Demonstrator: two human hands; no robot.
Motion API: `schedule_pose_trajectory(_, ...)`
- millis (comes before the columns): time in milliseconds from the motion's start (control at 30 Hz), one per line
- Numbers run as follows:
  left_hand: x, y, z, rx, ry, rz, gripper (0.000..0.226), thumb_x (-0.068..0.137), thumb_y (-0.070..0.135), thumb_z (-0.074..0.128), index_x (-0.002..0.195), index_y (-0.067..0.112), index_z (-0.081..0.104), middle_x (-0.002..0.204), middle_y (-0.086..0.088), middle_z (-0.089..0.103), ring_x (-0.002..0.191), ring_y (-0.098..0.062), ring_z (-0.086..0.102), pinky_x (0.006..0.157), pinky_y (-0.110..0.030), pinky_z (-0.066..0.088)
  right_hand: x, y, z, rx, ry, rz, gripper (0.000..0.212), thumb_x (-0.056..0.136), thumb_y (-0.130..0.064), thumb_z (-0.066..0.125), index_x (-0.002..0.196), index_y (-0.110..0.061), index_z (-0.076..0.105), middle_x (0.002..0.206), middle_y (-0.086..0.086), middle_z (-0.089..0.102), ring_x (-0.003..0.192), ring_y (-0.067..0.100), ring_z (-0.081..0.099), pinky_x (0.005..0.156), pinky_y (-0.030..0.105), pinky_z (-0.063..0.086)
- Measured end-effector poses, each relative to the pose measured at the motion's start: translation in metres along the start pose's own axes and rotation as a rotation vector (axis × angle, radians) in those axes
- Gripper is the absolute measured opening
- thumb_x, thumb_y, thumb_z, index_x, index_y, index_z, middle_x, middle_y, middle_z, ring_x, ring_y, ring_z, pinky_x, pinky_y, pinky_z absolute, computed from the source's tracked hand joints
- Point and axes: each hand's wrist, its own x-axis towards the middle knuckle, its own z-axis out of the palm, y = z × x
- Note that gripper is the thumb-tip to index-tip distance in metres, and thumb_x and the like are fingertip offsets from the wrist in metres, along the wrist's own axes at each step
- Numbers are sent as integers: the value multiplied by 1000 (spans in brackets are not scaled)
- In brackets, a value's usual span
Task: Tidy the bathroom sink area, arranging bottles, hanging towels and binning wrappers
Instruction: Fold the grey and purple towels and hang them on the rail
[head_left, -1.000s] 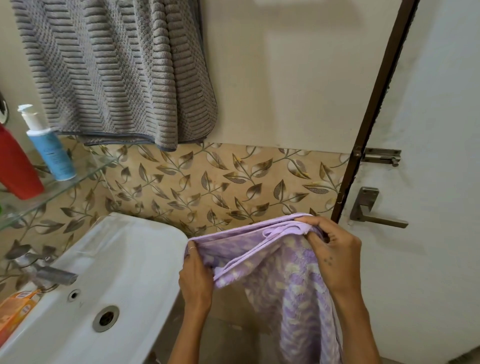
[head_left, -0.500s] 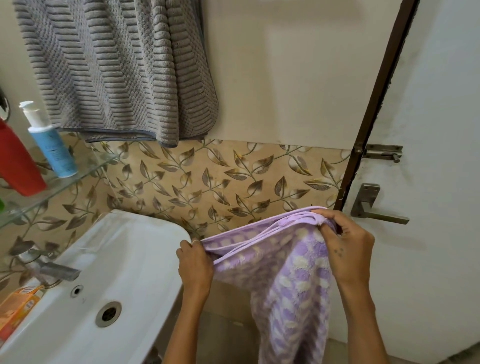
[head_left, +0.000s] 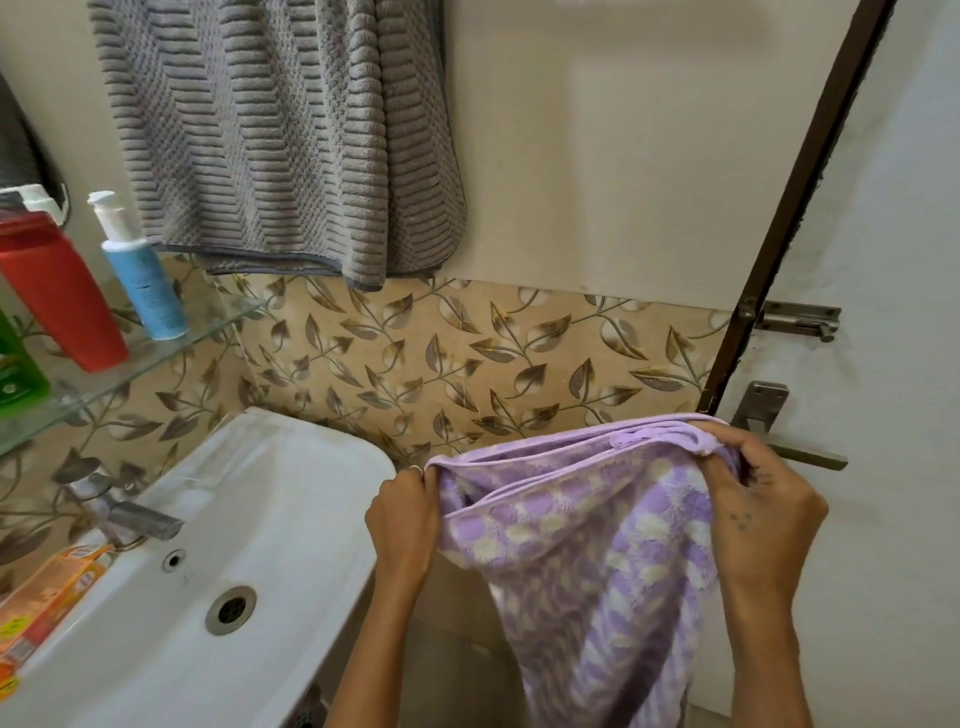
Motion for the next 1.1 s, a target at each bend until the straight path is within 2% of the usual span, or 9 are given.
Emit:
schedule_pose_trajectory(167,2,1,9,-96,-232,-125,37,95,34,43,93,3,63,97,-15,67,90,-32,61,75,-32,46,-3,-16,6,51,-17,-74,24,83,-7,64,106,-14,68,93,-4,64,82,-9,55,73,-8,39)
schedule_pose_trajectory(267,4,1,14,-174,-399,-113,26,87,24,58,86,-1,67,77,-12,60,78,-27,57,63,-25,42,-8,-25,11,74,-32,-104,23,83,-8,64,105,-11,68,91,-7,63,80,-10,55,72,-9,38)
schedule_pose_trajectory(400,-5,0,23,-152,-354,-106,17,86,14,60,84,1,70,96,-17,62,74,-19,54,66,-25,41,-9,-31,11,88,-25,-117,27,82,-7,64,104,-21,63,93,-9,62,80,-11,55,74,-8,38)
schedule_pose_trajectory(567,-5,4,22,-545,-511,-260,14,89,17,56,85,5,61,82,-9,60,73,-20,58,77,-37,52,-3,-27,2,108,22,-85,30,83,-5,65,102,-28,62,92,-16,62,81,-20,57,75,-6,40)
schedule_pose_trajectory(700,-6,13,27,-669,-750,-315,4,88,15,57,90,13,59,89,-7,60,79,-18,60,66,-28,53,-4,-27,3,131,23,-74,29,83,-5,65,103,-25,63,92,-12,63,82,-23,56,74,-6,41)
schedule_pose_trajectory(833,-15,11,35,-253,-580,-155,17,87,22,56,91,7,64,89,-10,66,67,-13,59,56,-18,49,-8,-29,7,138,-26,-114,27,82,-3,64,102,-22,65,90,-19,62,85,-22,56,75,-5,41)
schedule_pose_trajectory(900,-14,12,32,-160,-506,-140,19,90,23,53,90,7,63,97,-14,67,70,-16,60,59,-22,47,-9,-28,8,128,-61,-135,26,82,-3,65,103,-18,68,93,-15,65,88,-20,57,79,-3,41)
schedule_pose_trajectory(1000,-4,15,22,-348,-461,-176,26,93,28,49,101,6,61,102,-16,62,95,-30,59,86,-36,46,-9,-27,9,95,-84,-152,25,82,-6,65,104,-16,68,94,-9,66,88,-22,55,79,-4,41)
schedule_pose_trajectory(1100,2,23,7,-799,-454,-271,22,91,30,54,83,11,59,83,-9,61,79,-23,58,81,-37,50,-10,-24,10,57,-83,-151,25,82,-7,66,105,-18,67,90,-12,63,86,-23,54,75,-6,40)
